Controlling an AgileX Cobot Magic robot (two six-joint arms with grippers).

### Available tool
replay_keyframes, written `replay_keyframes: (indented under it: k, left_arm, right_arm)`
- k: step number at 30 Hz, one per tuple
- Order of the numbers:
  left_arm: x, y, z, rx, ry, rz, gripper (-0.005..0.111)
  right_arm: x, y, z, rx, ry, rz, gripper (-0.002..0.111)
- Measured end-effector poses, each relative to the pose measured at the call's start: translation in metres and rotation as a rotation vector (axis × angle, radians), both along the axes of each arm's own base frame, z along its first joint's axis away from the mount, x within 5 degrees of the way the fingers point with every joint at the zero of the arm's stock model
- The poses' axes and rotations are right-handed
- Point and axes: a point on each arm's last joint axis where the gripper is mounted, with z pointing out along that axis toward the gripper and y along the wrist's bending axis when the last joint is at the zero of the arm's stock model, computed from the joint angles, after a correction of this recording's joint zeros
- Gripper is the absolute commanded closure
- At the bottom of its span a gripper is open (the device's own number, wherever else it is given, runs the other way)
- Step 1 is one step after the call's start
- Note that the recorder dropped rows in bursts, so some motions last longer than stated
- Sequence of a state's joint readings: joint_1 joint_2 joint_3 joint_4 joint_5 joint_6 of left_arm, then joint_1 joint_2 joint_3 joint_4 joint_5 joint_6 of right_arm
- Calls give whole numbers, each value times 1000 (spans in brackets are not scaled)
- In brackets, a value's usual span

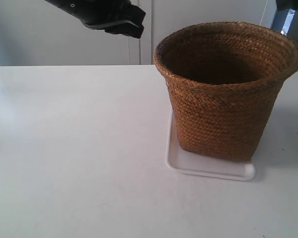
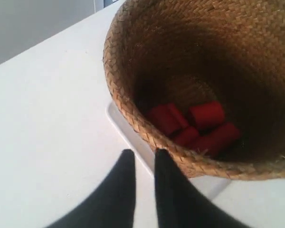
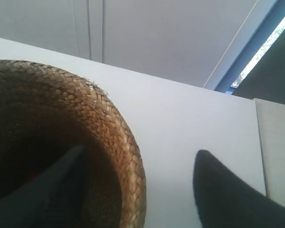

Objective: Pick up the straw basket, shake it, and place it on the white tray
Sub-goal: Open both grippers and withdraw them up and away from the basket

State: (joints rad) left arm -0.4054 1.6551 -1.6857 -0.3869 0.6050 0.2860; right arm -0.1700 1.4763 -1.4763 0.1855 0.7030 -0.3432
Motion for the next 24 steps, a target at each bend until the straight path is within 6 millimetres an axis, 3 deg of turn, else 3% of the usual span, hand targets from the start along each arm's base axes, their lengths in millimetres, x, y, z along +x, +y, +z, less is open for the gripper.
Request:
replay_keyframes:
  k: [2, 3, 8, 12, 19, 24]
  left_arm:
    - [-7, 5, 3, 24, -3, 5, 107]
    - [-11, 7, 2, 31, 4, 6, 107]
    - [-39, 23, -5, 48, 2, 41, 107]
    - [-68, 38, -5, -6, -68, 89, 107]
    - [-144, 73, -21, -130, -211, 177, 107]
    - [-198, 95, -52, -226, -270, 209, 107]
  right_arm:
    - [-9, 2, 7, 8, -4, 4, 106]
    - [-14, 4, 11, 15, -12, 6, 107]
    - [-51, 13, 25, 60, -106, 5, 107]
    - [-95, 22, 26, 91, -208, 2, 107]
    - [-183, 42, 4, 167, -370, 29, 107]
    - [-249, 61, -21, 185, -450, 121, 107]
